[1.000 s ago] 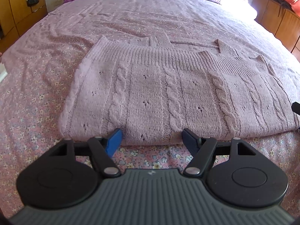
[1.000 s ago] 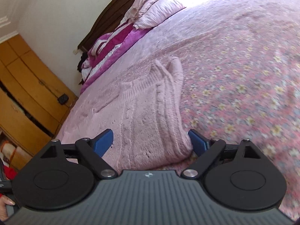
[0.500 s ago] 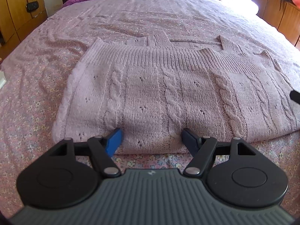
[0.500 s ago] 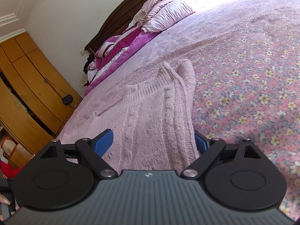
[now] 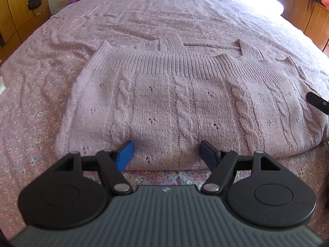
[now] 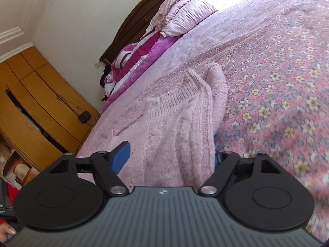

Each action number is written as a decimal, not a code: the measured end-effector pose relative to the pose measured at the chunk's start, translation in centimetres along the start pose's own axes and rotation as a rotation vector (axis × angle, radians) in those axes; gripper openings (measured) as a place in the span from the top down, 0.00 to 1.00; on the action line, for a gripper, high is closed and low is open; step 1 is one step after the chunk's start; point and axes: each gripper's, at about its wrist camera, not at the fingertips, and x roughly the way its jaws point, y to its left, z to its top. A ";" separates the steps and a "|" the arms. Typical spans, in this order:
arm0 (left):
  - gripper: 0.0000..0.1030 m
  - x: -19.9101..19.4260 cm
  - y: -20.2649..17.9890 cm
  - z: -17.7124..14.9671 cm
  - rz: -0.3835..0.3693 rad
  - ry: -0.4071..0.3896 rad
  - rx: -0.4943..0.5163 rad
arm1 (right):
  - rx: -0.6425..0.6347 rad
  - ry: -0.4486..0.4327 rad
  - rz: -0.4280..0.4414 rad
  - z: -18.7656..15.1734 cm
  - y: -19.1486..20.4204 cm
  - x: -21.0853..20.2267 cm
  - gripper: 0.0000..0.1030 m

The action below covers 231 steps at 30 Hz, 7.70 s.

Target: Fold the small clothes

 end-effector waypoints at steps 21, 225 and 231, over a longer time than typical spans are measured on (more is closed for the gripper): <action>0.30 -0.8 -0.5 -0.1 0.014 -0.012 0.024 | 0.077 0.015 -0.014 0.1 -1.4 1.0 0.64; 0.62 -2.0 11.2 0.6 -0.719 -0.103 -0.342 | -0.158 0.238 0.135 -0.4 21.4 1.3 0.48; 0.62 0.5 7.9 -3.0 -0.633 0.016 -0.254 | -0.130 0.283 0.017 -4.4 15.6 -1.1 0.47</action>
